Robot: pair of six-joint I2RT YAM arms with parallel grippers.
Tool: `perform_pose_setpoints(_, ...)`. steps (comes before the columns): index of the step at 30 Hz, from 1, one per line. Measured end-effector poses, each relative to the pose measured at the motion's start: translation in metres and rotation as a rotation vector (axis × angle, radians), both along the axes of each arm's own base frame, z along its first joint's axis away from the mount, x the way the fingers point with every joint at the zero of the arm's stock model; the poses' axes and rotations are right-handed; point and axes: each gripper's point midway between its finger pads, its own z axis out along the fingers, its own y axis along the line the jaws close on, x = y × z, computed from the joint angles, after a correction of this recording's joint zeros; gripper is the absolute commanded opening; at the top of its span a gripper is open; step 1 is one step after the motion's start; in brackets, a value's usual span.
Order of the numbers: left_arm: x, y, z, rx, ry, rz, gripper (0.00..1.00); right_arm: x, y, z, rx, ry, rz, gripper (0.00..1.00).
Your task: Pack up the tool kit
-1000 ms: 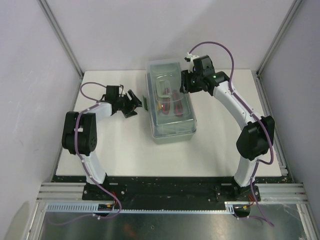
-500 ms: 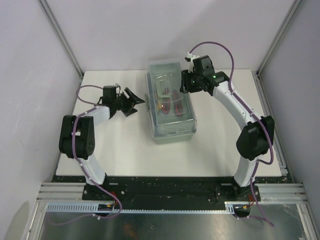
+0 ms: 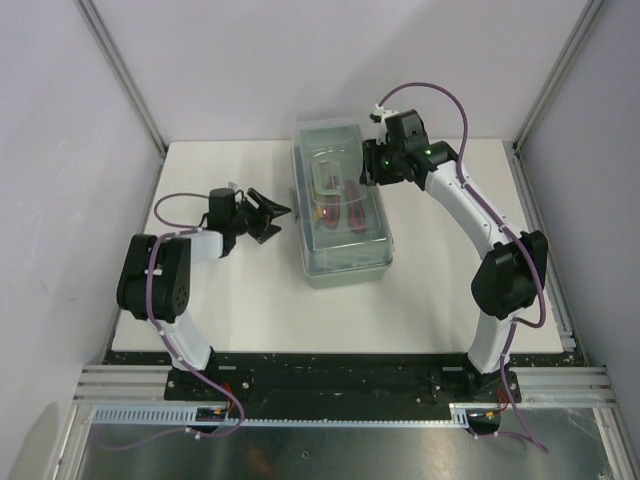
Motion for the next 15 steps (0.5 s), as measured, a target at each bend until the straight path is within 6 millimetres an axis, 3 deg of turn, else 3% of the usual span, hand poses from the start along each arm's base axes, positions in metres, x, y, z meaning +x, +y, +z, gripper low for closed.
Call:
perform_pose_setpoints(6,-0.008,-0.001,0.002,-0.025,-0.019,0.043,0.73,0.0,0.0,0.0,-0.002,0.005,-0.001,0.39)
perform_pose_setpoints(15,0.0,-0.001,0.032,-0.064,-0.114,0.079,0.75,0.0,0.0,0.0,-0.001,0.009,-0.003,0.39)
